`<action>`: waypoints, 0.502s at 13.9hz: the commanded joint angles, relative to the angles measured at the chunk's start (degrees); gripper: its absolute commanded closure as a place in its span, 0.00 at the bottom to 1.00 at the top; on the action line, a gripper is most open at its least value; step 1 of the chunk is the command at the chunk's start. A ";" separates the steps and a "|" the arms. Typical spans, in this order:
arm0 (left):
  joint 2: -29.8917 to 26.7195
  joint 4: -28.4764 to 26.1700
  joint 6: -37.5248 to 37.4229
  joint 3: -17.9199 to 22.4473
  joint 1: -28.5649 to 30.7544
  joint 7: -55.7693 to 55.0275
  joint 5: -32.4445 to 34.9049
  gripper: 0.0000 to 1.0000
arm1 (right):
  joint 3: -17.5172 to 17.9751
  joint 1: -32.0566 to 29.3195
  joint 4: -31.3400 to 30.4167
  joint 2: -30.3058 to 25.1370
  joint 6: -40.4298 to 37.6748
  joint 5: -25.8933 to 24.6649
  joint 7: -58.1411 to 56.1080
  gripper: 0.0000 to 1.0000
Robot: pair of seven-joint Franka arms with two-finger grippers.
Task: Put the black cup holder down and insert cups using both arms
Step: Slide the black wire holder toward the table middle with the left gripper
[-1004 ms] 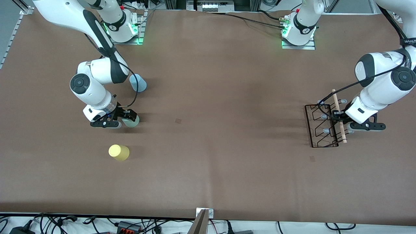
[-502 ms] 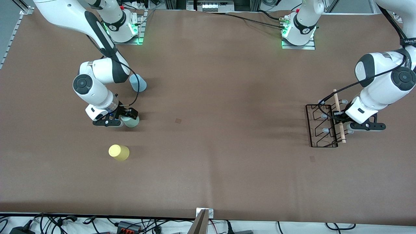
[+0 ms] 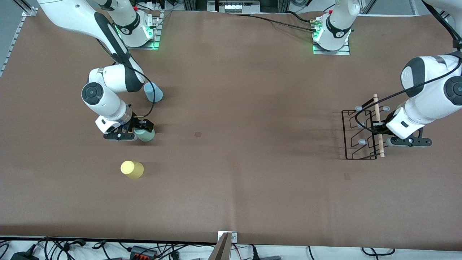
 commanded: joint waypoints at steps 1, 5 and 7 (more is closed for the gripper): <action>-0.04 5.23 -7.35 -0.71 -3.00 -3.97 0.20 0.99 | -0.11 0.49 -1.48 -1.02 1.16 0.47 0.77 0.22; -0.04 8.05 -12.03 -7.02 -7.57 -17.39 0.12 0.99 | -0.11 0.58 -1.22 -1.11 0.89 0.47 0.42 0.81; 1.01 10.24 -11.86 -9.75 -9.68 -23.04 0.03 0.99 | -0.11 0.58 -1.22 -1.20 0.72 0.47 0.33 0.92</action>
